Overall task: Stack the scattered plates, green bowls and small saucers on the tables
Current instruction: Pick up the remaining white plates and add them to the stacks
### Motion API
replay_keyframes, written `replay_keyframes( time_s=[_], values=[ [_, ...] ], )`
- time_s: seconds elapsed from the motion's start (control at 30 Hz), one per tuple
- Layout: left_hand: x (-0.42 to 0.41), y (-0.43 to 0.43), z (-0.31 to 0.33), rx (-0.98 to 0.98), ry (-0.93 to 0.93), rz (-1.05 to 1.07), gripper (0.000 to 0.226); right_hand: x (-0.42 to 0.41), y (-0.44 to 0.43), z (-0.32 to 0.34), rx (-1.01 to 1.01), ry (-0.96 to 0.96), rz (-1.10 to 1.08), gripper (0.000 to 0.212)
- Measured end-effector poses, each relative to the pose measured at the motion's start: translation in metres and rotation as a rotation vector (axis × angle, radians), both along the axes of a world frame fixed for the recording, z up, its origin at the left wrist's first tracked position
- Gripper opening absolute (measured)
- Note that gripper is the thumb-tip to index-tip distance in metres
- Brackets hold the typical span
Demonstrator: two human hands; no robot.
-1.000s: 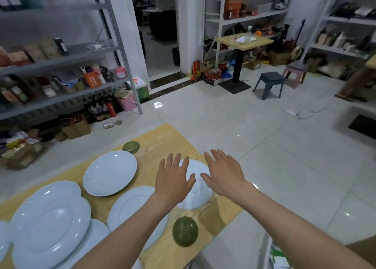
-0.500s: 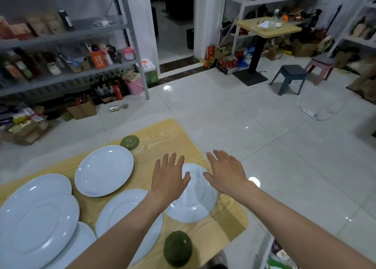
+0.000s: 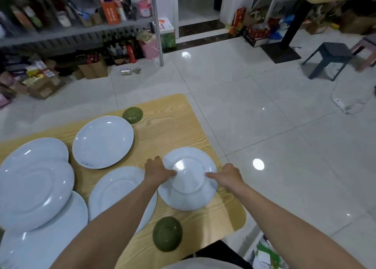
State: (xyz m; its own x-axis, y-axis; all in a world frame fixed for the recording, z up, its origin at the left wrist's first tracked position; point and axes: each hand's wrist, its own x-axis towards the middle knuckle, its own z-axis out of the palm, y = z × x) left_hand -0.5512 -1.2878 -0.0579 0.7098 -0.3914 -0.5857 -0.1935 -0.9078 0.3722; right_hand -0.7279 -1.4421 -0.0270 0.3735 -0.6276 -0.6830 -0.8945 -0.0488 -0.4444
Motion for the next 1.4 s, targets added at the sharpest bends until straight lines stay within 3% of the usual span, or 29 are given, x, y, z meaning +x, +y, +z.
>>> replay_keyframes(
  time_s=[0.17,0.3,0.53,0.67,0.83,0.93,1.0,1.1,1.23,1.33,1.4],
  values=[
    [0.012,-0.007,-0.010,0.050,0.045,0.102,0.082,-0.001,0.007,-0.022,0.107,-0.025,-0.187,0.055],
    [0.021,-0.010,-0.016,0.021,0.128,0.186,0.079,0.008,0.007,-0.033,0.146,-0.061,-0.316,0.070],
    [0.027,-0.014,-0.016,0.061,0.229,0.269,0.098,0.012,0.000,-0.037,0.242,-0.107,-0.493,0.047],
    [0.030,-0.017,-0.009,-0.136,0.338,0.426,0.095,0.014,-0.009,-0.033,0.273,-0.170,-0.538,0.051],
    [0.022,-0.030,0.008,-0.236,0.258,0.416,0.066,0.033,-0.018,-0.018,0.303,-0.296,-0.645,0.089],
    [0.018,-0.038,0.022,-0.319,0.190,0.442,0.046,0.043,-0.023,-0.004,0.262,-0.375,-0.686,0.072],
    [0.016,-0.045,0.032,-0.376,0.149,0.450,0.045,0.049,-0.026,0.004,0.202,-0.405,-0.700,0.067],
    [0.014,-0.055,0.049,-0.474,0.107,0.460,0.040,0.057,-0.031,0.017,0.126,-0.428,-0.735,0.074],
    [0.012,-0.067,0.072,-0.630,0.167,0.549,0.016,0.067,-0.039,0.037,0.117,-0.521,-0.867,0.085],
    [0.013,-0.074,0.086,-0.752,0.292,0.714,0.026,0.070,-0.043,0.048,0.123,-0.565,-0.956,0.083],
    [0.014,-0.077,0.092,-0.823,0.355,0.763,0.035,0.069,-0.046,0.054,0.128,-0.608,-0.966,0.058]
  ],
)
